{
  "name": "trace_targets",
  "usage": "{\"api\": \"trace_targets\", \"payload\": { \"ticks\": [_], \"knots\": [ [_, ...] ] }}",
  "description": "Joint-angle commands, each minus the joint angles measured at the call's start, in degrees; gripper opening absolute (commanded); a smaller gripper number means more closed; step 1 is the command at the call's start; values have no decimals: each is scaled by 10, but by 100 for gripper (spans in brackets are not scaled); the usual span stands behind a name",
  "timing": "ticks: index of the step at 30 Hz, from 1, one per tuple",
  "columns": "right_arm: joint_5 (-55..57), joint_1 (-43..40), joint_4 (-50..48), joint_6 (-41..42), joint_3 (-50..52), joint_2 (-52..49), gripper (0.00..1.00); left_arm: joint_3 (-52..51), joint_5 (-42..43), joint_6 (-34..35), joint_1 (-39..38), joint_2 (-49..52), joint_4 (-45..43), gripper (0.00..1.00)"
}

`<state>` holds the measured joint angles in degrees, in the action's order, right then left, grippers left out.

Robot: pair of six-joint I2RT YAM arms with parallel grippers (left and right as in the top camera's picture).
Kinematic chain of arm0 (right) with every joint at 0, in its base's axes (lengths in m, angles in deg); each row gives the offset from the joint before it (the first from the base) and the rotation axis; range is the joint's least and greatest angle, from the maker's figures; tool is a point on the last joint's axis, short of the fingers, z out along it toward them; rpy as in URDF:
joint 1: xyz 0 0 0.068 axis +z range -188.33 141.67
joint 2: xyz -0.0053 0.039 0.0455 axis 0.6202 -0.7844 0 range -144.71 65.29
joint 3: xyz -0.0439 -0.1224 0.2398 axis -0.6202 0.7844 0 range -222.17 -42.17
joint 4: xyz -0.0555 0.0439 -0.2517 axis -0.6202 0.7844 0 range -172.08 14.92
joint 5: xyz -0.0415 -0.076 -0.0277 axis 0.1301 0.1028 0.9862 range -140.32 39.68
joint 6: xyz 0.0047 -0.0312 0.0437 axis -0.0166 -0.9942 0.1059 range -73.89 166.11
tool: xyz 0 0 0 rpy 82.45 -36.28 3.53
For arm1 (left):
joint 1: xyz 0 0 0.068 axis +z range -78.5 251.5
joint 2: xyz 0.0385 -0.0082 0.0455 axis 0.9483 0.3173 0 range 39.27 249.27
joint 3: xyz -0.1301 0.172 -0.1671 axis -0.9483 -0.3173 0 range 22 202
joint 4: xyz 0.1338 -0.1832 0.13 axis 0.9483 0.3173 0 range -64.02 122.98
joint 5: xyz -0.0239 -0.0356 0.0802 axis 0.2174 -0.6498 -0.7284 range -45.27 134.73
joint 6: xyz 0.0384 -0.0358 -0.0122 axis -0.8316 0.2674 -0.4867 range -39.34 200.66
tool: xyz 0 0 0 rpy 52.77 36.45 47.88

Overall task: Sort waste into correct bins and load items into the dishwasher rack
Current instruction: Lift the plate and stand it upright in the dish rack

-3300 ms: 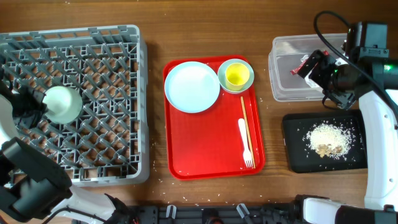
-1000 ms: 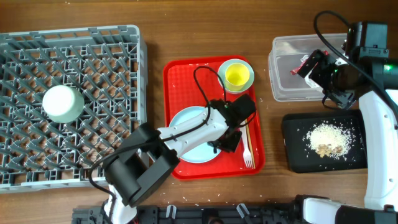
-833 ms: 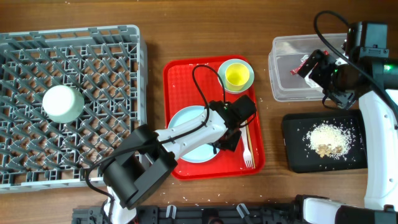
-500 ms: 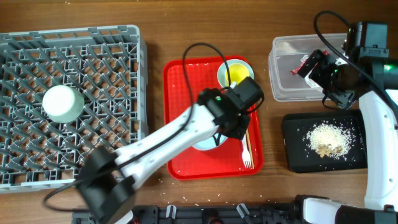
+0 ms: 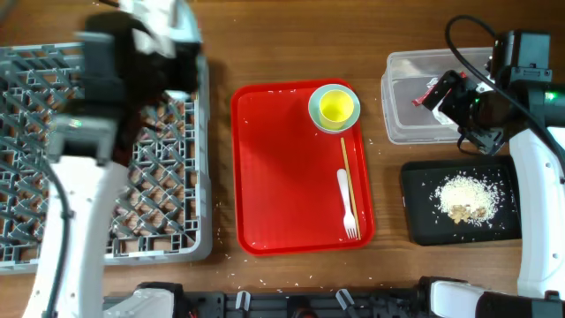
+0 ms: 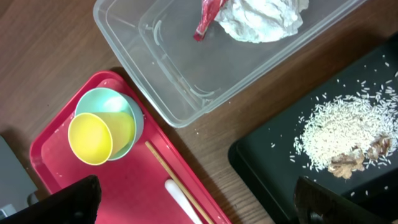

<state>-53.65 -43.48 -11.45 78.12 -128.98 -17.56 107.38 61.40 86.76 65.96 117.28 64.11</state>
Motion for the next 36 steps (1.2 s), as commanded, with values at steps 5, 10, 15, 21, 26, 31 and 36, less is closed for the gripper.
{"api": "trace_targets", "payload": {
  "ticks": [5, 10, 15, 21, 26, 31, 36],
  "knots": [
    [9, 0, -1, -3, -5, 7, 100, 8, 297, -41, 232, 136, -111, 4],
    [9, 0, -2, -3, -5, 7, 100, 8, 370, 82, 326, 259, -208, 4],
    [9, 0, -2, -3, -5, 7, 100, 8, 455, 112, 400, 293, -233, 4],
    [9, 0, -2, -4, -5, 7, 100, 8, 439, 171, 474, 293, -216, 5],
    [9, 0, -3, -3, -5, 7, 100, 8, 423, 169, 481, 293, -193, 4],
    [9, 0, -3, -4, -5, 7, 100, 8, 460, 201, 471, 288, -199, 4],
    [9, 0, -4, -3, -5, 7, 100, 8, 470, 229, 425, 226, -246, 4]
  ]
}}
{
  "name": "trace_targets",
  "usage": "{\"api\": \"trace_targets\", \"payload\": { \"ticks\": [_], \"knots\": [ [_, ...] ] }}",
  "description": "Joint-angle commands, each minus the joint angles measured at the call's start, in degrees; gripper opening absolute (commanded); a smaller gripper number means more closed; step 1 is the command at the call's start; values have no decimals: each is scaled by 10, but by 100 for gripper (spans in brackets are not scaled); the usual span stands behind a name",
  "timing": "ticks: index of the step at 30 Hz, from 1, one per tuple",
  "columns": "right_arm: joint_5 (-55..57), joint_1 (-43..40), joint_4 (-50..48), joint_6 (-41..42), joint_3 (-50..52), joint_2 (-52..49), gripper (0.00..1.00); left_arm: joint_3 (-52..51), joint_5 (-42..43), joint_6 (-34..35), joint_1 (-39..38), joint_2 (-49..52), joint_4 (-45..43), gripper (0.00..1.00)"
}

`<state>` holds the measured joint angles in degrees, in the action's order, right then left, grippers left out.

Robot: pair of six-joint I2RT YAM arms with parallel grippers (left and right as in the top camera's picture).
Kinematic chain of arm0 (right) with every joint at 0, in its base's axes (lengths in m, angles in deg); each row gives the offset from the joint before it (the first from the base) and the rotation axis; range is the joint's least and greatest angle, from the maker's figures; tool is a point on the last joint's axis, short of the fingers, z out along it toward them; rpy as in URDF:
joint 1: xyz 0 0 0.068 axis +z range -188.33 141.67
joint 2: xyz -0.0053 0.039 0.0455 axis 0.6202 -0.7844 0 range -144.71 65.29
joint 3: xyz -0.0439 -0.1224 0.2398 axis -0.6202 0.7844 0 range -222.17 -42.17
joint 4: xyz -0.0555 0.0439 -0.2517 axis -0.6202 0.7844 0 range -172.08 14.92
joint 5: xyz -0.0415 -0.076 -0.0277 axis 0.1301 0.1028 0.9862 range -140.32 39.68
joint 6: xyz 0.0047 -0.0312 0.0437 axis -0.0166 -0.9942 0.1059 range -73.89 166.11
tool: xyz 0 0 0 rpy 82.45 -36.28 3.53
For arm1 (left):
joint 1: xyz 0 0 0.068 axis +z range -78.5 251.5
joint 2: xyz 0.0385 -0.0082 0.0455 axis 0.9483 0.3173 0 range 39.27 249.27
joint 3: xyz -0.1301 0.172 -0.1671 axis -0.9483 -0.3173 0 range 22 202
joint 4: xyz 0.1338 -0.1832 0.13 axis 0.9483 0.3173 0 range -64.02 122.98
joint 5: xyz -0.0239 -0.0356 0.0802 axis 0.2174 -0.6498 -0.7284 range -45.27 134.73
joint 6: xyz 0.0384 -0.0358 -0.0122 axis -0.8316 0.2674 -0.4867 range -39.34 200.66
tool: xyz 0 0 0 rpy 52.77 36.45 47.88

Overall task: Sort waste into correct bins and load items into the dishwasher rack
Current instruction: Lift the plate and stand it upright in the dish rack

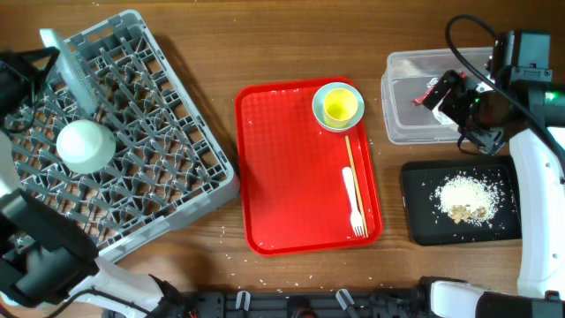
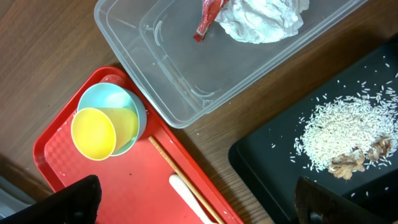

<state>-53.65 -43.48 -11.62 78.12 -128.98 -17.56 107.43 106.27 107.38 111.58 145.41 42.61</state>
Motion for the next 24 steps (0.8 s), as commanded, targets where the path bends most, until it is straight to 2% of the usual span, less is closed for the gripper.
{"api": "trace_targets", "payload": {
  "ticks": [1, 4, 7, 10, 11, 20, 21, 24],
  "knots": [
    [9, 0, -2, -3, -5, 7, 100, 7, 21, 25, -62, -72, -49, 4],
    [9, 0, -2, -4, -5, 7, 100, 7, 13, 22, -117, -78, -56, 4],
    [9, 0, -6, -4, -5, 7, 100, 7, -86, 20, -184, -77, -48, 4],
    [9, 0, -8, -4, -5, 7, 100, 7, -209, 21, -215, -75, -23, 4],
    [9, 0, -8, -4, -5, 7, 100, 7, -221, 20, -218, -71, -19, 4],
    [9, 0, -8, -4, -5, 7, 100, 7, -219, 24, -233, -3, -63, 4],
    [9, 0, -8, -3, -5, 7, 100, 7, -195, 28, -233, -3, -86, 4],
    [9, 0, -8, -4, -5, 7, 100, 7, -129, 113, -233, -3, -180, 4]
  ]
}}
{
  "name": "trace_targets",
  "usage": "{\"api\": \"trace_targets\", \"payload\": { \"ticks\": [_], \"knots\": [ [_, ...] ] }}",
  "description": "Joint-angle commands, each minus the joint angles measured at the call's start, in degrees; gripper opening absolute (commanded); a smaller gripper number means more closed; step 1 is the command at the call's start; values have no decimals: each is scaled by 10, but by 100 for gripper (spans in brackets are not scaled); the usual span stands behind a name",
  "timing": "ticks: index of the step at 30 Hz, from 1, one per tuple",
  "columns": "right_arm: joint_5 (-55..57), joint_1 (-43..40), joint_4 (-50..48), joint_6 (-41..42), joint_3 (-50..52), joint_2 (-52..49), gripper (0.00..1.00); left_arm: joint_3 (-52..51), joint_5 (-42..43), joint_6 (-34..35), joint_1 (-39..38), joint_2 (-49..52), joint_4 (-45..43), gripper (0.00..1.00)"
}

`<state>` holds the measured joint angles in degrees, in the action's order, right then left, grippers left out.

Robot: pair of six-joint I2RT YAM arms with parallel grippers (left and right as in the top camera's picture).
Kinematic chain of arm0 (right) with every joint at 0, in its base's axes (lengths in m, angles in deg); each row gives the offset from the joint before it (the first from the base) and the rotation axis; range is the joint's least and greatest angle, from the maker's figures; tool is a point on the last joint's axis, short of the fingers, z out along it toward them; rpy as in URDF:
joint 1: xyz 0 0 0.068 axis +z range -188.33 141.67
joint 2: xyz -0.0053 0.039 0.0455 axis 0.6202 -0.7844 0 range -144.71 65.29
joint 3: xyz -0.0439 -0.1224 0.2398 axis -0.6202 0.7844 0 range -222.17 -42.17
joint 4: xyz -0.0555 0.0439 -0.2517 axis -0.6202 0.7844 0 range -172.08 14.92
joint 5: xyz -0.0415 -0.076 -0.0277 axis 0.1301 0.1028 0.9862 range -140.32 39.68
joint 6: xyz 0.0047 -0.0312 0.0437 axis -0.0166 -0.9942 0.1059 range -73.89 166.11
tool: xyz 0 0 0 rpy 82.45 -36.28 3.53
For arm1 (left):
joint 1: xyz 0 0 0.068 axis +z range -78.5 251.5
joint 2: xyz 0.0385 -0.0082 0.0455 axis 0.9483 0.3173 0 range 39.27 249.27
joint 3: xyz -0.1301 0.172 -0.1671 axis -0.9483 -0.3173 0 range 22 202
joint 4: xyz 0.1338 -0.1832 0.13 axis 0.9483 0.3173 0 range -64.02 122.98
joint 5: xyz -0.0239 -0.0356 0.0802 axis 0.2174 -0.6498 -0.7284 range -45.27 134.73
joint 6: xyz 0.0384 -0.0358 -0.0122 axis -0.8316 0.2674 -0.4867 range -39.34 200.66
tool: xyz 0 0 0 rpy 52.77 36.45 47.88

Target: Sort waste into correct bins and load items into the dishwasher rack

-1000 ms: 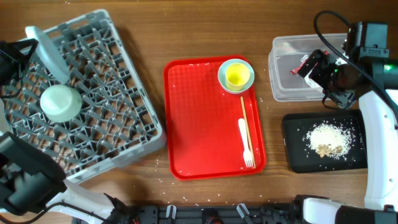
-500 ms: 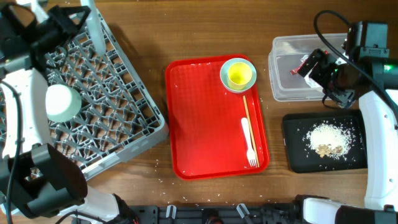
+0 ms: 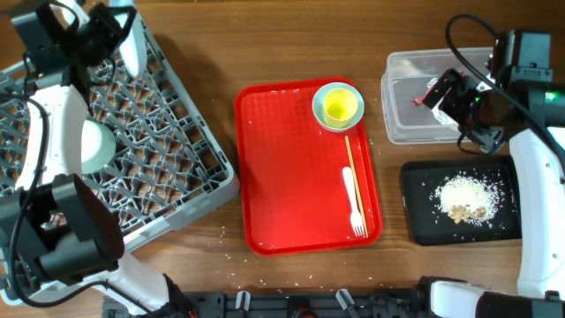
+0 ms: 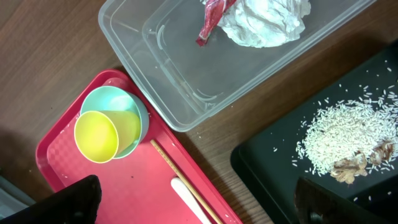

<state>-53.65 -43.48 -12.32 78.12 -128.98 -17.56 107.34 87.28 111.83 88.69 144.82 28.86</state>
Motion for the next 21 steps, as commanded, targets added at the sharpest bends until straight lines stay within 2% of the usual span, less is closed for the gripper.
{"api": "trace_targets", "payload": {
  "ticks": [1, 3, 6, 8, 10, 11, 12, 15, 16, 20, 21],
  "knots": [
    [9, 0, -1, -4, -5, 7, 99, 8, 61, 83, -4, 3, -51, 4],
    [9, 0, -1, -3, -5, 7, 100, 8, 55, 83, -4, 3, -46, 4],
    [9, 0, -1, -3, -5, 7, 100, 8, -15, 77, -4, 3, 19, 4],
    [9, 0, -1, -3, -5, 7, 100, 8, -51, 24, -5, 7, 70, 4],
    [9, 0, -1, -4, -5, 7, 100, 8, -49, 21, -6, 22, 82, 4],
    [9, 0, -1, -3, -5, 7, 100, 8, -47, 23, -6, 30, 90, 21],
    [9, 0, -1, -3, -5, 7, 100, 8, -47, 23, -6, 30, 96, 49],
    [9, 0, -1, -3, -5, 7, 100, 8, -37, 20, 1, 12, 99, 77],
    [9, 0, -1, -3, -5, 7, 100, 8, -37, 21, 11, -9, 102, 98],
    [9, 0, -1, -4, -5, 7, 100, 8, -47, 17, 34, -87, 156, 99],
    [9, 0, -1, -3, -5, 7, 100, 8, -45, -1, 31, -104, 196, 95]
  ]
}}
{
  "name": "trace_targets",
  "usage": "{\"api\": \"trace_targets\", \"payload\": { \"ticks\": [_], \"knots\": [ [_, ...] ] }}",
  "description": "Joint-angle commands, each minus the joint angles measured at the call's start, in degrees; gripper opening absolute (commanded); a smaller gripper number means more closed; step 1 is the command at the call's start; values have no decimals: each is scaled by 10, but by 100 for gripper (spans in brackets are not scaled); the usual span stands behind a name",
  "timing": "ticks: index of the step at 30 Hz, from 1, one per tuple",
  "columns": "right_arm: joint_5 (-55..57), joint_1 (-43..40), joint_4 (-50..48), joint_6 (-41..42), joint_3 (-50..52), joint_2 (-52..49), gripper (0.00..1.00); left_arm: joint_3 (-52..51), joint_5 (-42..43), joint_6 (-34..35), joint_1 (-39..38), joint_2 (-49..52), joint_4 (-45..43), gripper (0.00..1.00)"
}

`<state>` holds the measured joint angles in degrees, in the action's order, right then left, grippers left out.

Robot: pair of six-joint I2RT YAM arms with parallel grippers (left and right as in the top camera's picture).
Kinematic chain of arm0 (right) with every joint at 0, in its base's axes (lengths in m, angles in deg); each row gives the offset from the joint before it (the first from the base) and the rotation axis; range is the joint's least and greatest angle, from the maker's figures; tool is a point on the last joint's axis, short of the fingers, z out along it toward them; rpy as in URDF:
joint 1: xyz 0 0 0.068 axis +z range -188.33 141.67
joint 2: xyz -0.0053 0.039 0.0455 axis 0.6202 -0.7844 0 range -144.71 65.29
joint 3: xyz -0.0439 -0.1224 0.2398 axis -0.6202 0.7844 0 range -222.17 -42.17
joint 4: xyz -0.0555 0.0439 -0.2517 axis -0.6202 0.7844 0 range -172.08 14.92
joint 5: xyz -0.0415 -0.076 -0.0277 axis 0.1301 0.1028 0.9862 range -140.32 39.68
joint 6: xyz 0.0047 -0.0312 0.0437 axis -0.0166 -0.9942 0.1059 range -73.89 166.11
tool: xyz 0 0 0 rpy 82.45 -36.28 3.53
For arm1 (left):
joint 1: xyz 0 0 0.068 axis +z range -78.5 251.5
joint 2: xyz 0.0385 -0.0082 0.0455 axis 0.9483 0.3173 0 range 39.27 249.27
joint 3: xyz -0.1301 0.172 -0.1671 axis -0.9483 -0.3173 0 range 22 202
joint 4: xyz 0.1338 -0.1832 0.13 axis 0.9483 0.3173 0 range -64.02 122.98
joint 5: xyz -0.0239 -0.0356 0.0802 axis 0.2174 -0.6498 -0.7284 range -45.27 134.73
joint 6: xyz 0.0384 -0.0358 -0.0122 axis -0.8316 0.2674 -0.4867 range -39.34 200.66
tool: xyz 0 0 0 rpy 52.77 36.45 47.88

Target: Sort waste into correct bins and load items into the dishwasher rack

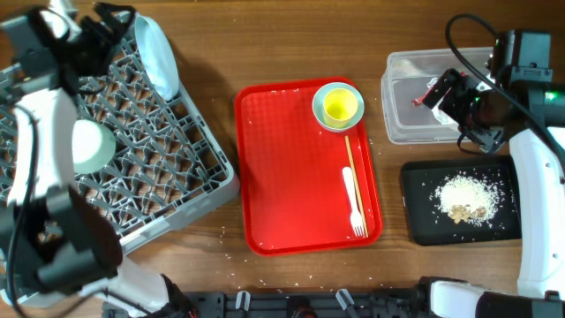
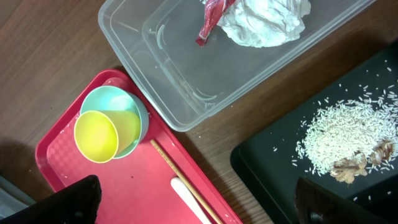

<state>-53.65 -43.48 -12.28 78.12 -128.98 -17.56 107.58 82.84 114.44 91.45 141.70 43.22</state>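
Observation:
On the red tray [image 1: 291, 177] a yellow cup [image 2: 96, 135] lies tipped in a teal bowl [image 2: 134, 106], beside a chopstick [image 1: 350, 172] and a white fork [image 1: 350, 205]. The grey dishwasher rack [image 1: 141, 177] sits skewed at the left with a white cup [image 1: 86, 146] in it. A pale dish [image 1: 159, 53] stands at its far right corner. My left gripper [image 1: 97, 34] is right beside that dish, its jaws hidden. Over the clear bin [image 1: 402, 106], my right gripper [image 2: 199, 208] is open and holds nothing.
The clear bin holds crumpled white paper [image 2: 264, 18] and a red wrapper [image 2: 208, 22]. A black tray [image 1: 424, 221] at the right front carries spilled rice [image 1: 463, 194] and brown scraps. Rice grains dot the wooden table [image 1: 221, 53].
The pale dish now shows wider and a little further right at the rack's far corner, and my left arm has shifted there. My right arm, the tray and both bins are unchanged.
At first my left arm was a blur over the rack, which lay square to the table. Then the rack sat skewed with a white cup in it. Later my left gripper was at its far edge with a pale dish, which now stands at the corner.

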Motion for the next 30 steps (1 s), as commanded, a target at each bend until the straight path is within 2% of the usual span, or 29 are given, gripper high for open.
{"api": "trace_targets", "payload": {
  "ticks": [1, 2, 3, 4, 5, 6, 9, 12, 16, 18, 20, 21, 27, 30],
  "knots": [
    [9, 0, -2, -3, -5, 7, 100, 6, 0, -49, -10, -90, 108, 89],
    [9, 0, -2, -4, -5, 7, 100, 6, -1, -82, -51, -101, 228, 82],
    [9, 0, -2, -4, -5, 7, 100, 6, -12, -106, -96, -97, 311, 80],
    [9, 0, -2, -3, -5, 7, 100, 6, -41, -115, -130, -94, 357, 79],
    [9, 0, -2, -3, -5, 7, 100, 6, -83, -115, -165, -89, 387, 79],
    [9, 0, -2, -4, -5, 7, 100, 6, -178, -111, -231, -79, 419, 80],
    [9, 0, -2, -4, -5, 7, 100, 6, -377, -29, -341, -60, 449, 81],
    [9, 0, -2, -4, -5, 7, 100, 6, -467, 30, -379, -58, 483, 79],
    [9, 0, -2, -4, -5, 7, 100, -33, -466, 61, -392, -57, 490, 73],
    [9, 0, -2, -4, -5, 7, 100, -86, -467, 75, -396, -57, 431, 70],
    [9, 0, -2, -3, -5, 7, 100, -112, -468, 103, -393, -56, 394, 60],
    [9, 0, -2, -4, -5, 7, 100, -124, -465, 105, -393, -56, 378, 56],
    [9, 0, -2, -3, -5, 7, 100, -179, -466, 104, -395, -54, 325, 49],
    [9, 0, -2, -4, -5, 7, 100, -199, -466, 101, -395, -51, 322, 40]
  ]
}}
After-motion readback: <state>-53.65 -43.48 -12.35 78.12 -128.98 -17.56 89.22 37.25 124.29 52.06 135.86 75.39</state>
